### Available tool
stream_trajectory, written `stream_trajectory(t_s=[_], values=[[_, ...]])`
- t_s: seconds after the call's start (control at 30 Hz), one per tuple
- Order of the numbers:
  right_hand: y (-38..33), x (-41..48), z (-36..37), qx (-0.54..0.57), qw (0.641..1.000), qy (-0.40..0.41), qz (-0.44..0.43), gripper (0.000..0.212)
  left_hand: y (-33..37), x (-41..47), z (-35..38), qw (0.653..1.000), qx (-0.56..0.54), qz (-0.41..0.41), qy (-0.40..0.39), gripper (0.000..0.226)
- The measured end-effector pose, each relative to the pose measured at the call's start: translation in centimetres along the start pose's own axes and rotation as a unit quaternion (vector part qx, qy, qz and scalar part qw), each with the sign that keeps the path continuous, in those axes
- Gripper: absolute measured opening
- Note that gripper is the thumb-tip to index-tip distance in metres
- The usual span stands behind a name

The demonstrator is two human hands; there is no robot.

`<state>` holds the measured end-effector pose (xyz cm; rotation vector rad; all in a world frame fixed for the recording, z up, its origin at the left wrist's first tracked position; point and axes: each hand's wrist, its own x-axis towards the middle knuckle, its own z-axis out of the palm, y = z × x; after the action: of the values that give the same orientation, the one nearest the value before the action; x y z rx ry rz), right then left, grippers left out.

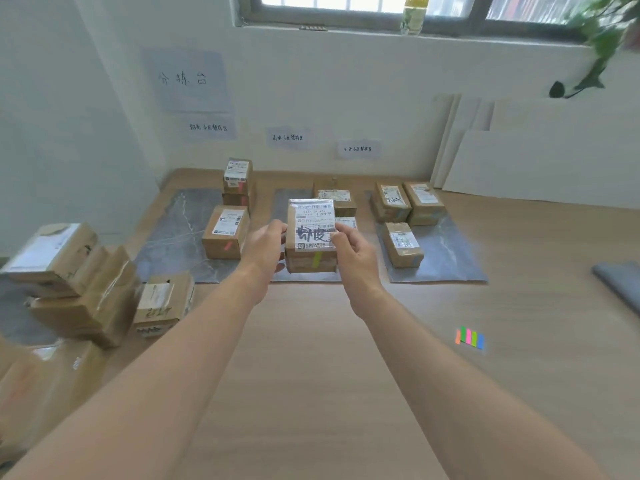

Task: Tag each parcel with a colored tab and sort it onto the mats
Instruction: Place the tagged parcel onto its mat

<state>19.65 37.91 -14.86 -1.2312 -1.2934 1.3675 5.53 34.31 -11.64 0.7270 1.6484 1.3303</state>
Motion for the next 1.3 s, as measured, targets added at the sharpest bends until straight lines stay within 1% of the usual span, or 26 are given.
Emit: stream_trajectory(t_s=[0.17,0.33,0.47,0.6,0.73,0.87,0.97,1.03,1.1,1.17,1.3], values=[[2.6,7.8,0.5,0.001,0.999,-0.025,0.028,0.036,-0.7,6.4,2.2,0.999,0.002,-0.02,0.028,0.029],[4.4,13.2,1.3,-0.006,0.998,-0.038,0.052,0.035,-2.1,11.9,3.2,0.998,0.004,-0.038,0.044,0.029],[5.3,17.1,2.3,-0.01,0.998,-0.024,0.059,0.033,-3.1,16.4,3.6,0.999,-0.006,-0.047,0.017,0.036],[6.5,20.9,3.2,-0.009,0.997,0.007,0.071,0.034,-3.6,21.3,4.7,0.997,-0.014,-0.064,-0.027,0.029],[7.6,25.6,3.3,-0.008,0.995,0.031,0.092,0.036,-4.0,26.6,6.4,0.994,-0.016,-0.088,-0.061,0.026],[8.4,31.5,2.1,-0.005,0.995,0.041,0.092,0.028,-4.1,32.3,9.6,0.992,-0.007,-0.095,-0.082,0.024],[9.2,36.3,1.0,-0.007,0.994,0.067,0.09,0.025,-4.8,36.3,12.3,0.99,0.003,-0.089,-0.105,0.043],[10.0,39.3,0.4,-0.016,0.993,0.075,0.087,0.027,-5.4,39.0,14.0,0.991,-0.008,-0.078,-0.108,0.038],[10.9,41.8,0.0,-0.02,0.993,0.077,0.084,0.035,-5.9,41.9,15.6,0.991,-0.027,-0.085,-0.103,0.036],[11.8,44.2,-0.4,-0.025,0.993,0.077,0.087,0.032,-6.4,44.5,16.9,0.99,-0.038,-0.095,-0.099,0.037],[13.7,48.4,-0.8,-0.018,0.992,0.094,0.089,0.041,-7.3,48.4,18.5,0.991,-0.015,-0.091,-0.096,0.035]])
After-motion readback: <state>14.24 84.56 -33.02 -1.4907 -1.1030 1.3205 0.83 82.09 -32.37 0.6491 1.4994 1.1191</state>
